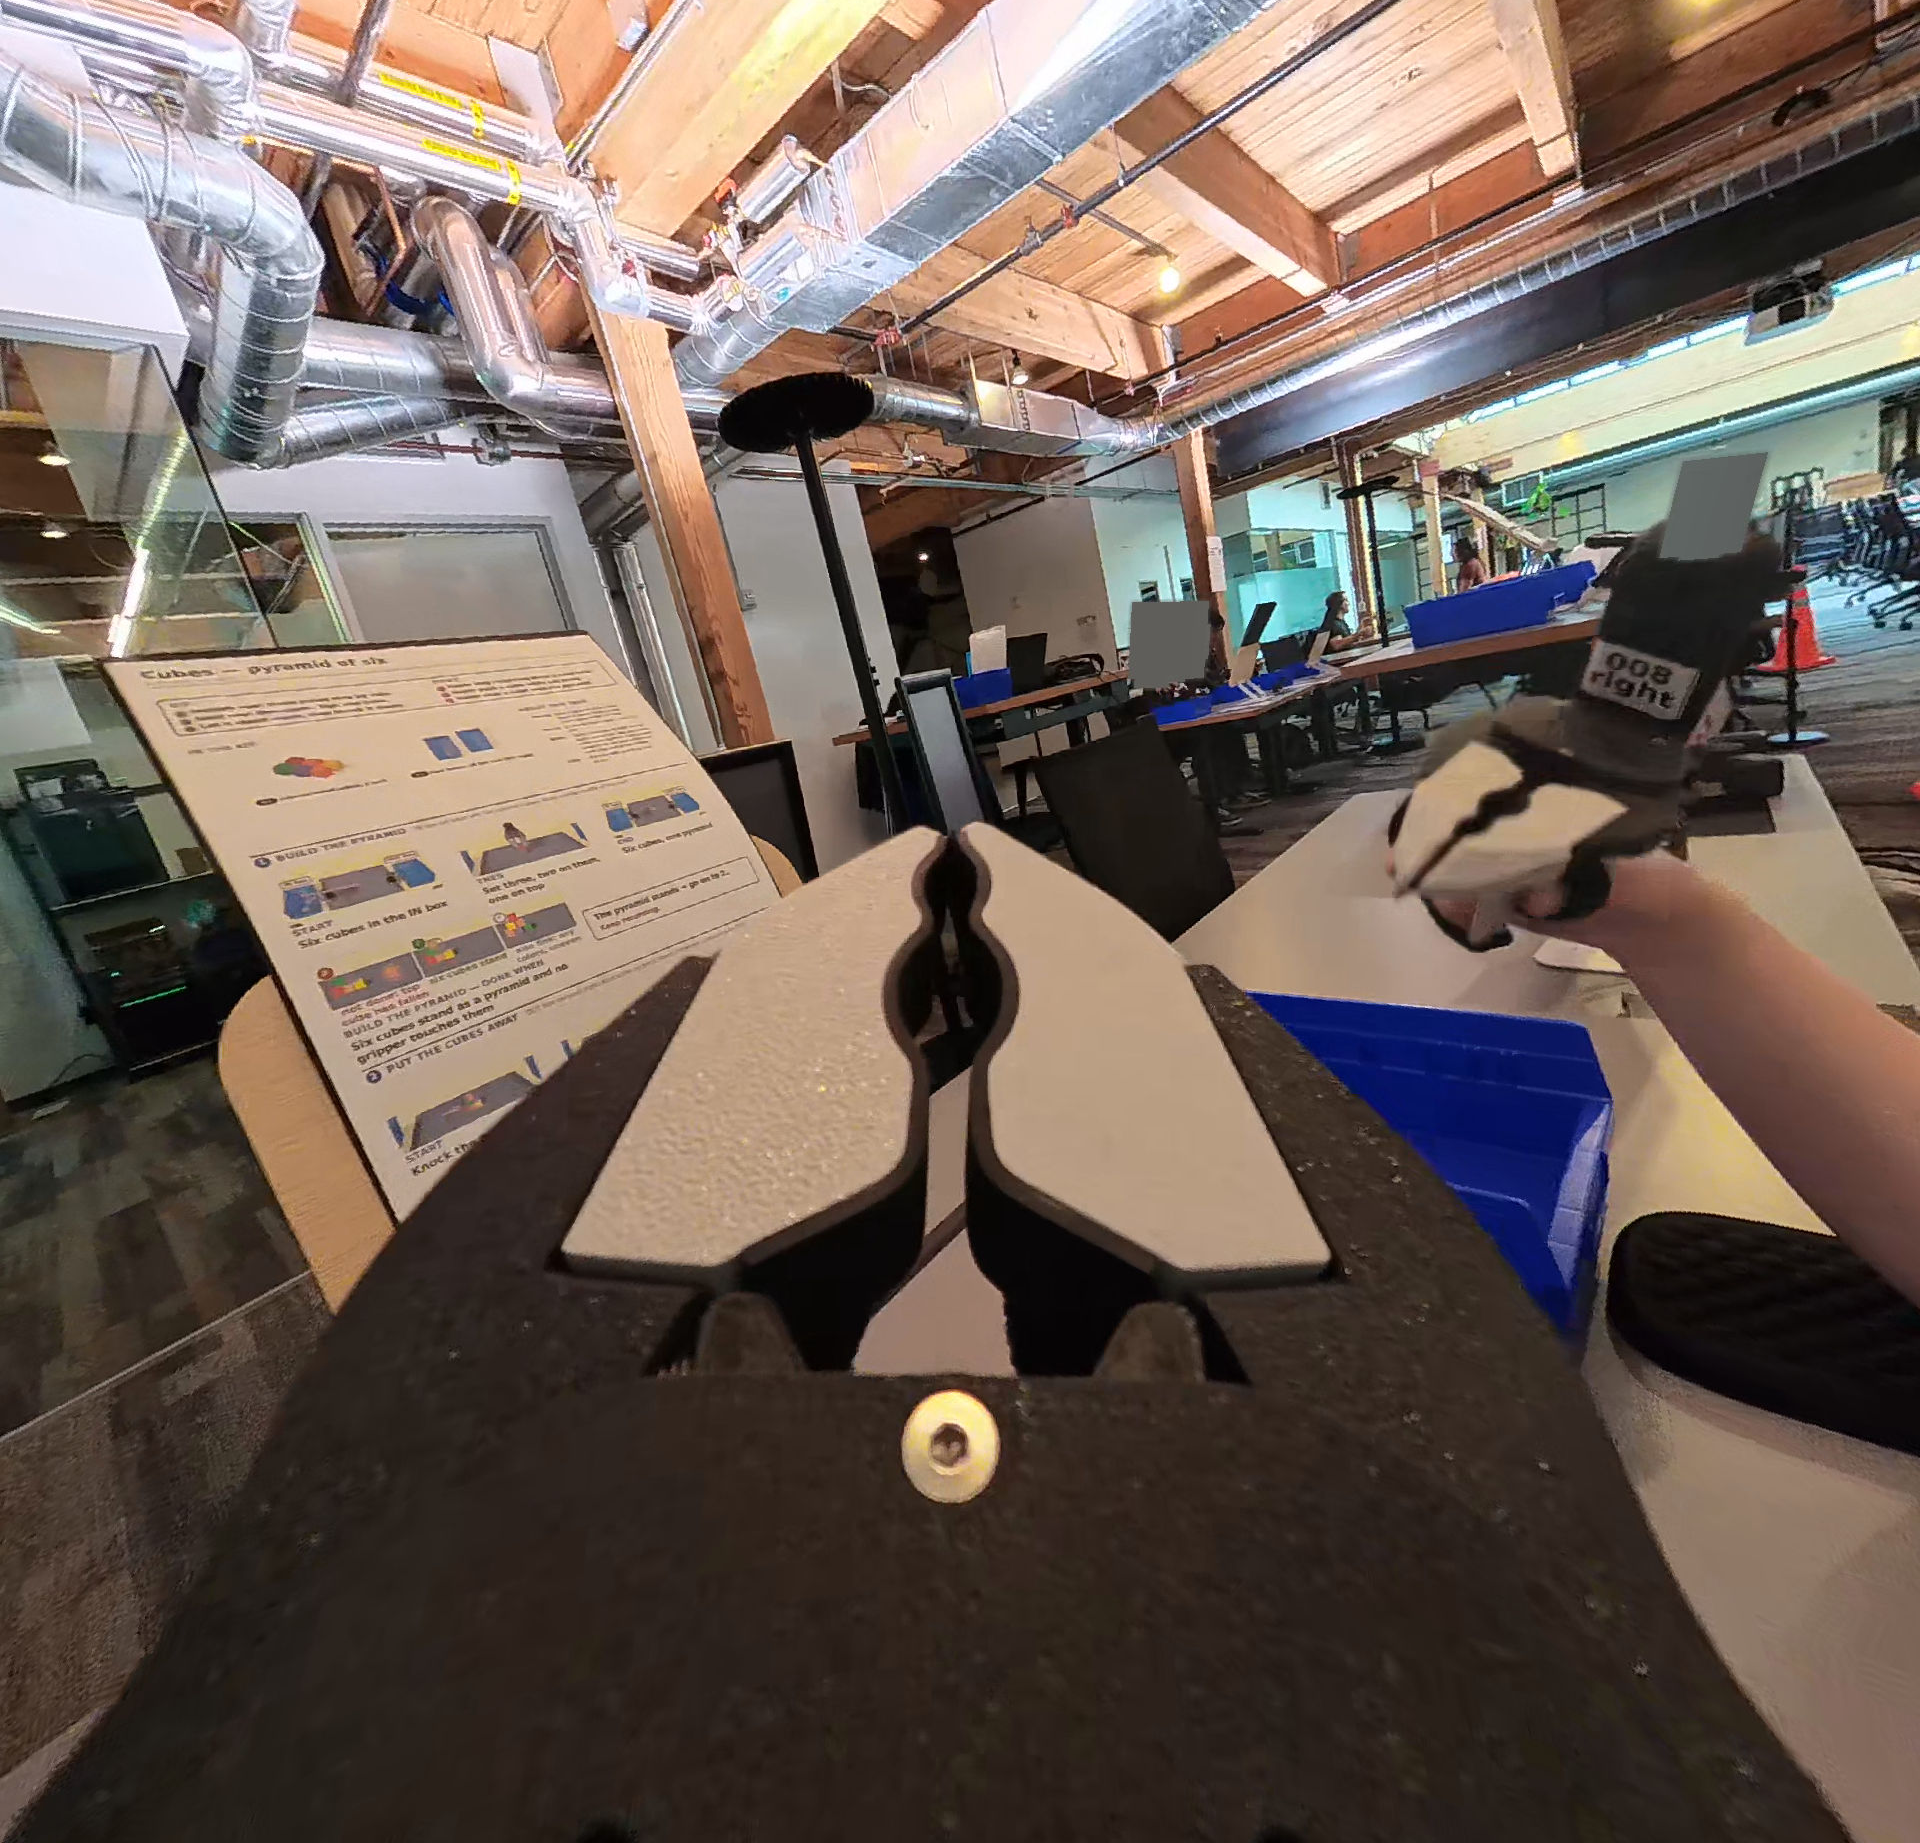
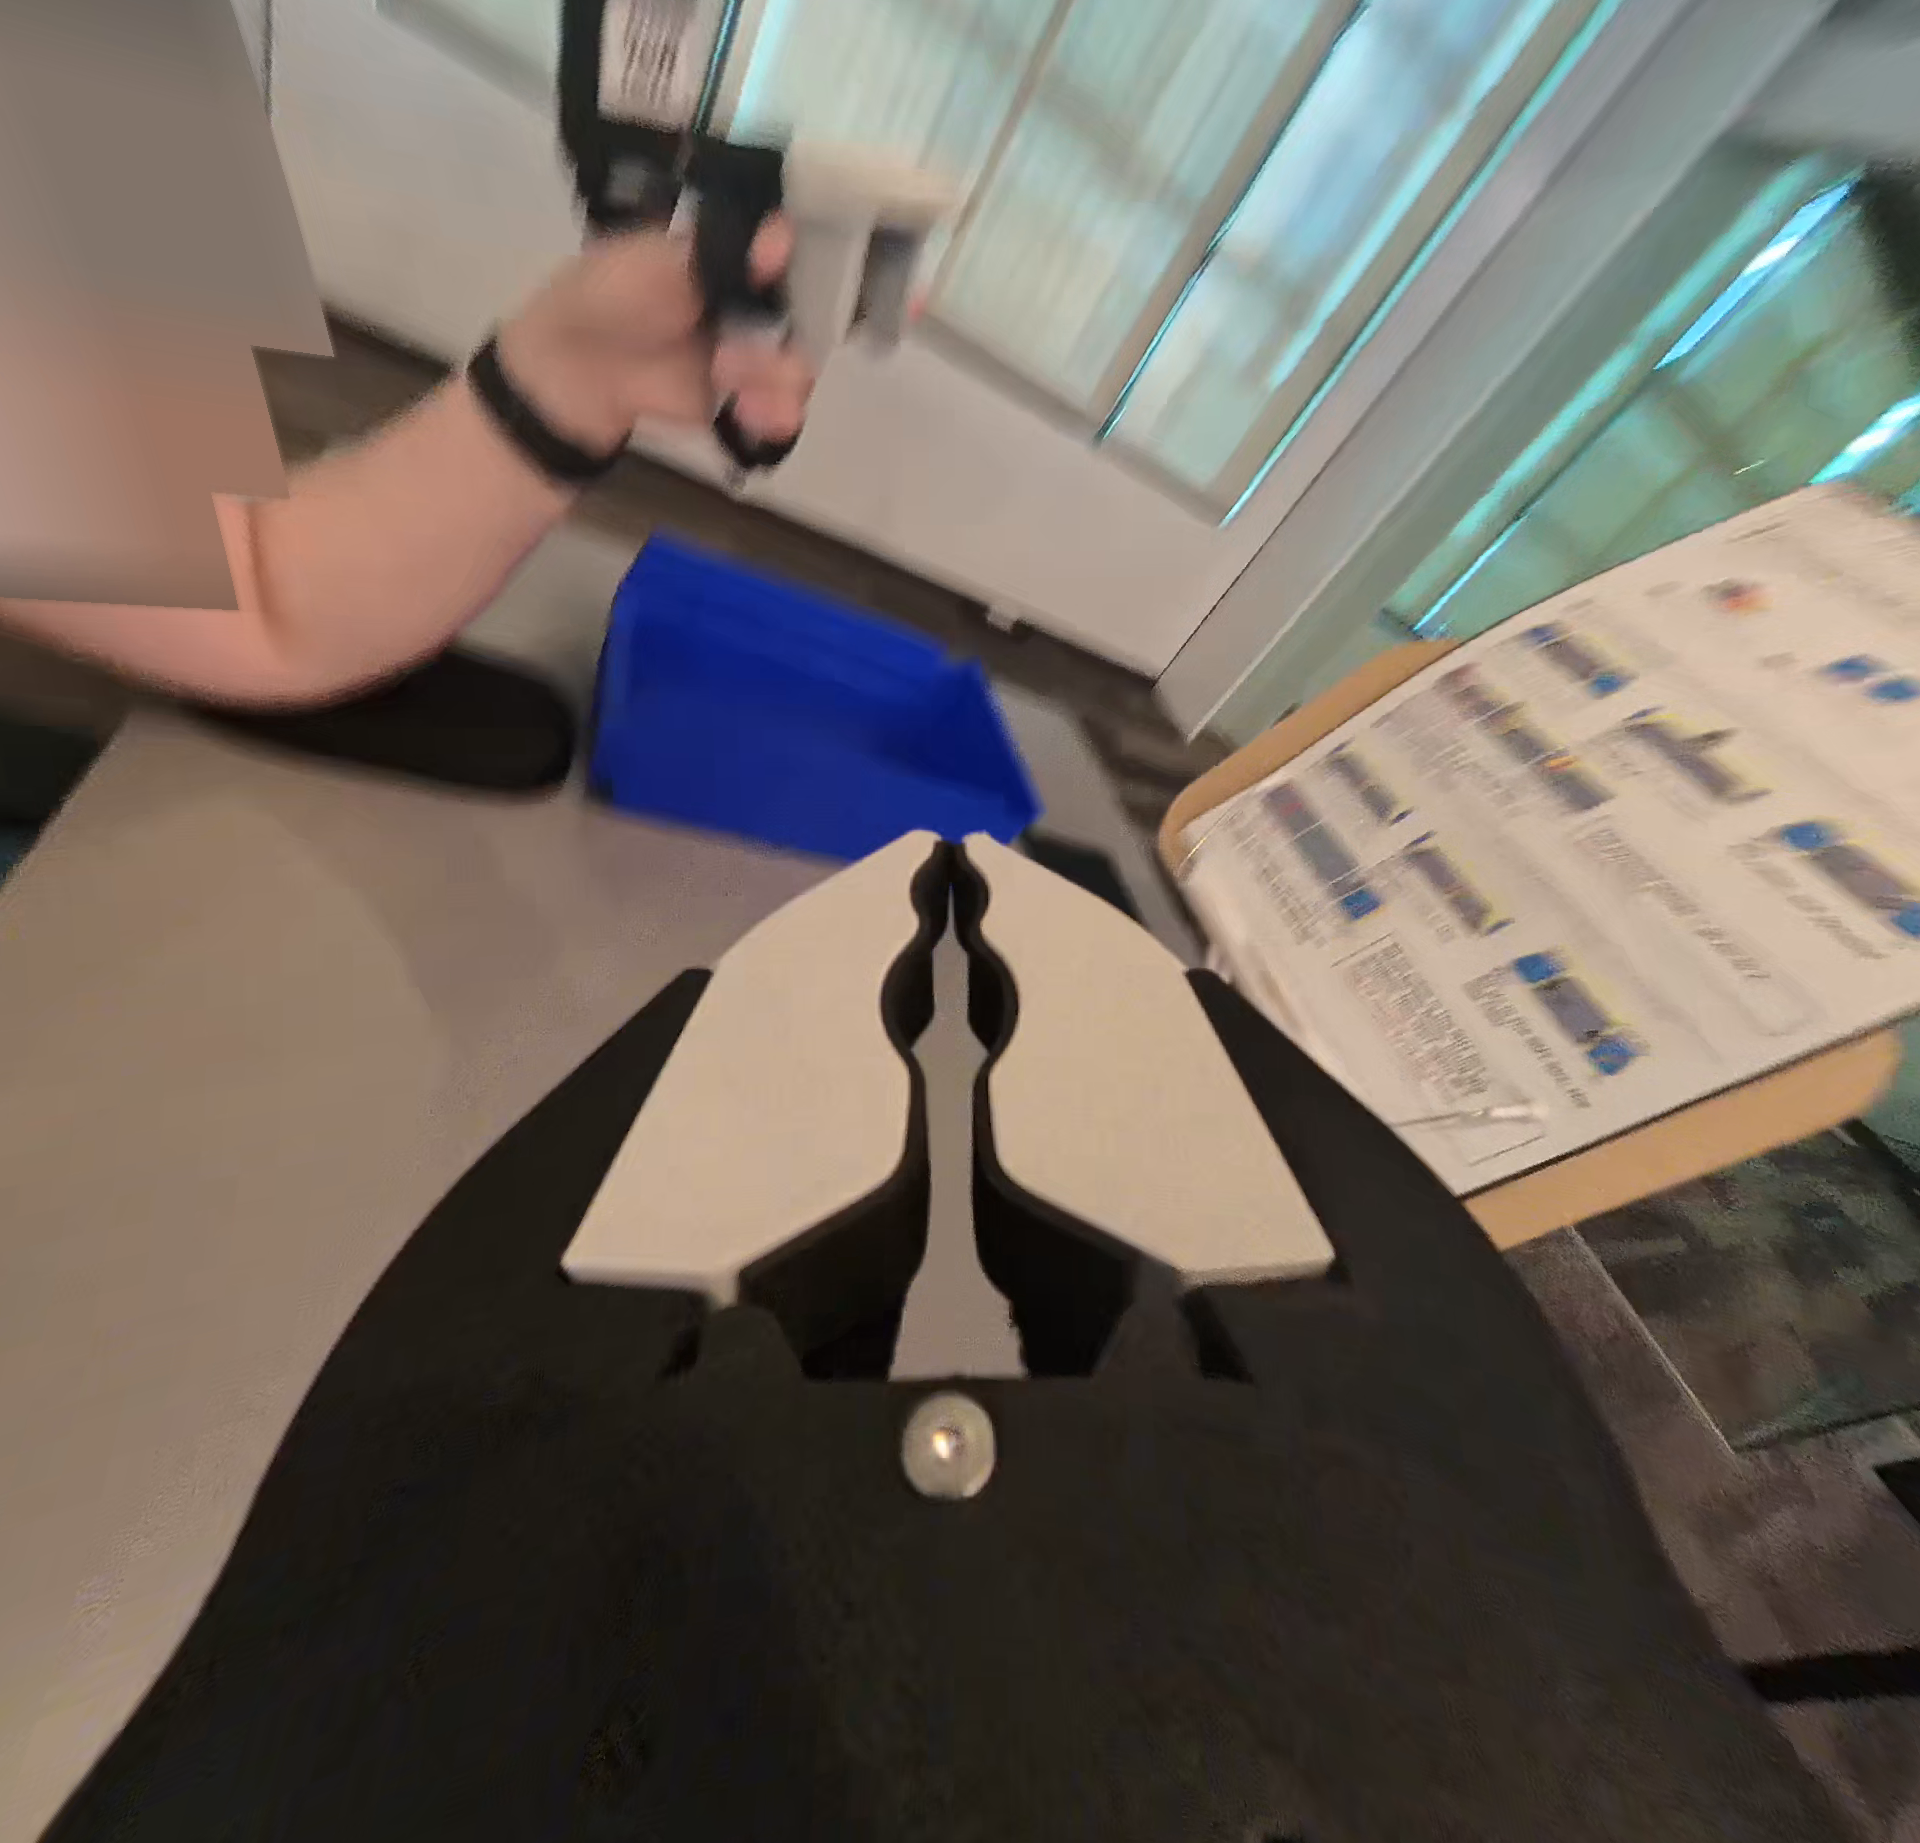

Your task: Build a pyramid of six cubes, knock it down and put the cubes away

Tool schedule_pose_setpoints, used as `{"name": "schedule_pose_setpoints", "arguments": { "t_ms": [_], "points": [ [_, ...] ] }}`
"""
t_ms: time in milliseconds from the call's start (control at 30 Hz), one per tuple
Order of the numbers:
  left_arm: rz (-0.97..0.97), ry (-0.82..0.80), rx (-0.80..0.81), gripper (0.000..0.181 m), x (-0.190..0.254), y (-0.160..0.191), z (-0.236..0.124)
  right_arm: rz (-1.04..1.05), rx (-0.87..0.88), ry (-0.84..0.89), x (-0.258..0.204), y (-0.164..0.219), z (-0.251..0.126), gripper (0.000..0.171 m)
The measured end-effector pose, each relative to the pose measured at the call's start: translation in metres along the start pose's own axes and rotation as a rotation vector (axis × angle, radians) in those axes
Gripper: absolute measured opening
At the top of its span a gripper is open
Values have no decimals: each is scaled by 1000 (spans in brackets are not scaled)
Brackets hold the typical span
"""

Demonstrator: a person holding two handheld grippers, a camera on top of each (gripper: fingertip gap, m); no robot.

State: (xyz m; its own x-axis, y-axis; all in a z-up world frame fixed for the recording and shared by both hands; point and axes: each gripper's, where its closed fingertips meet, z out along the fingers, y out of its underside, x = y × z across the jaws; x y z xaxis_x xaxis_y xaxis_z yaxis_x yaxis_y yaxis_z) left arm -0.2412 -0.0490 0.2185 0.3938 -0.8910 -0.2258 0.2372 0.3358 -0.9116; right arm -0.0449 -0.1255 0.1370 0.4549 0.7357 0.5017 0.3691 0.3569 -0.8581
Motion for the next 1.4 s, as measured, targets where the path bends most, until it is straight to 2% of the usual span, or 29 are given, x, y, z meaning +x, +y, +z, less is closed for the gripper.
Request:
{"name": "schedule_pose_setpoints", "arguments": {
  "t_ms": [133,233,333,400,467,667,733,867,1000,1067,1167,1400],
  "points": [
    [8,-12,-5,0,0,1,1,-102,-387,-234,-46,75,45,1],
    [-28,3,-2,0,0,2,1,-64,-576,-438,-87,123,73,0],
    [-54,39,-7,0,5,4,2,-47,-759,-640,-132,165,87,1],
    [-47,48,-14,0,7,4,3,-100,-887,-706,-150,191,91,1],
    [-34,55,-22,0,9,5,4,-130,-938,-747,-162,205,95,1],
    [-29,87,-46,0,16,11,9,-109,-941,-790,-175,218,105,1],
    [-26,98,-52,0,19,12,10,-83,-953,-767,-171,224,107,1],
    [-11,116,-71,0,25,16,13,-43,-1055,-576,-138,249,112,1],
    [1,123,-84,0,28,19,14,-103,-1150,-195,-71,265,112,1],
    [-2,131,-84,0,30,19,15,-123,-1026,47,-32,249,122,1],
    [0,140,-95,0,32,22,16,-44,-858,184,-10,220,127,1],
    [9,150,-114,0,35,26,18,-23,-784,288,15,193,108,1]
  ]
}}
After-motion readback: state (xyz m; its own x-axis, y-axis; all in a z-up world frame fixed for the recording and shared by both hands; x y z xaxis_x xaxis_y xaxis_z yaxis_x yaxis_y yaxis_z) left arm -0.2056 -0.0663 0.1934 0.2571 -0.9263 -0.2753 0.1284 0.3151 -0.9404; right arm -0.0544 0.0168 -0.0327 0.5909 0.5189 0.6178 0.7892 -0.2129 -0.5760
